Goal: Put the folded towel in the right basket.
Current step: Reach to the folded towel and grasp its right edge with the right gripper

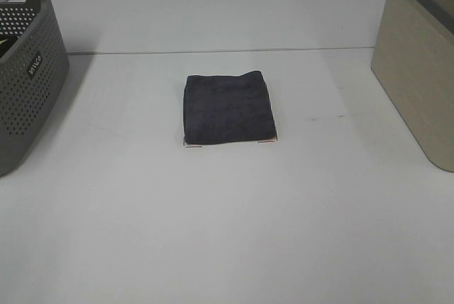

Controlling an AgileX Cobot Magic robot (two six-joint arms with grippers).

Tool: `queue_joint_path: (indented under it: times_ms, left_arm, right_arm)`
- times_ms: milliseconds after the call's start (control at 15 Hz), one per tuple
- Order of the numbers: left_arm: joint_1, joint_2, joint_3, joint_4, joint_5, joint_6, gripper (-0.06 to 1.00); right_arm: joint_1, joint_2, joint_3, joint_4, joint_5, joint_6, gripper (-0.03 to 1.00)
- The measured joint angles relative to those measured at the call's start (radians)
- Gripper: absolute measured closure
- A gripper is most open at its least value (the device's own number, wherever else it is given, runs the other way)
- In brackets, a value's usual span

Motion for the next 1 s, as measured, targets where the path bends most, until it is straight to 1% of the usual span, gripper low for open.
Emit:
queue_joint_path:
  times_ms: [1000]
  left_arm:
    - [0.000, 0.000, 0.000, 0.000, 0.000, 0.000, -0.04]
  right_arm:
    - [0.000, 0.000, 0.000, 0.000, 0.000, 0.000, 0.33]
